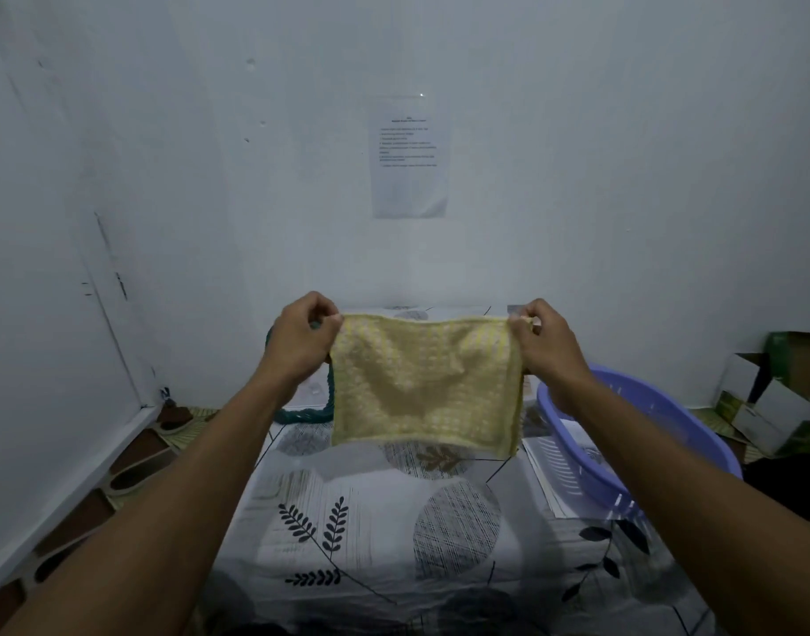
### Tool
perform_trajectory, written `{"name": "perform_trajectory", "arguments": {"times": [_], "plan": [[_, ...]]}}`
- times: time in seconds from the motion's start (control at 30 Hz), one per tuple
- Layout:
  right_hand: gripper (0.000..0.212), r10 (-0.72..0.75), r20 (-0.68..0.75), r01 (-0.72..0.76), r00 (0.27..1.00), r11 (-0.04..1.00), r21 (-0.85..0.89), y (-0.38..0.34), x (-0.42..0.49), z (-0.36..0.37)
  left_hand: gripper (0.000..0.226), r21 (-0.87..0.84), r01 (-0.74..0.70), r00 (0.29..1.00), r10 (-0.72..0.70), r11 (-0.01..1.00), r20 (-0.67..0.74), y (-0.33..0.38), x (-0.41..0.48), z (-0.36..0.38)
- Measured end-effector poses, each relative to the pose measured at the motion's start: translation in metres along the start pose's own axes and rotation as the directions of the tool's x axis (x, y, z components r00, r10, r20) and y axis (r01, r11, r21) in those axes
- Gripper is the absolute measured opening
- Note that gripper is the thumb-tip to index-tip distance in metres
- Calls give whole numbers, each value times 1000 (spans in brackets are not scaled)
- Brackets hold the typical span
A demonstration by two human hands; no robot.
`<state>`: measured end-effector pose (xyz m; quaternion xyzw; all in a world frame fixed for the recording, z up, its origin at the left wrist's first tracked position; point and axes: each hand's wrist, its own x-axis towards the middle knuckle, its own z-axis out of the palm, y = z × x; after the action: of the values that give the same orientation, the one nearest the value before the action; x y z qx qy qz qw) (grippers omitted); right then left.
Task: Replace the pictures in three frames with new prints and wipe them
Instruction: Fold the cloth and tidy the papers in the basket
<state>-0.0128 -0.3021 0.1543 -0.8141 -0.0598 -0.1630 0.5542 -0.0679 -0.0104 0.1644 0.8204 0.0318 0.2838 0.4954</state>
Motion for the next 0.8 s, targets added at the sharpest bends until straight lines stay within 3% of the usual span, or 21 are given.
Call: {"name": "perform_trajectory", "arguments": {"times": [0.1,0.2,0.33,0.4,0.57,0.7,0.8], "plan": [[15,-38,31,38,999,999,-5,-4,-9,13,9,-70,9,997,-4,998,73,4,-9,12],[16,41,83,-46,996,997,65,-7,-10,27,6,-114,33,995,-23,993,92,9,-14,24],[15,212,-58,-200,976,965,167,-8,-6,18,2,-120,105,994,-108,987,-19,-4,-8,21],[15,277,-53,-263,959,945,193,-3,-5,16,6,-122,135,991,-137,983,-2,-10,-8,19],[11,325,159,-357,932,894,270,-3,-16,27,10,-185,161,982,-139,970,126,-5,-18,32],[18,236,378,-340,895,910,237,-15,-28,35,6,-248,148,958,-76,957,276,7,-28,45],[19,178,450,-311,875,920,241,-19,-32,40,12,-287,122,947,-25,950,320,13,-33,54]]}}
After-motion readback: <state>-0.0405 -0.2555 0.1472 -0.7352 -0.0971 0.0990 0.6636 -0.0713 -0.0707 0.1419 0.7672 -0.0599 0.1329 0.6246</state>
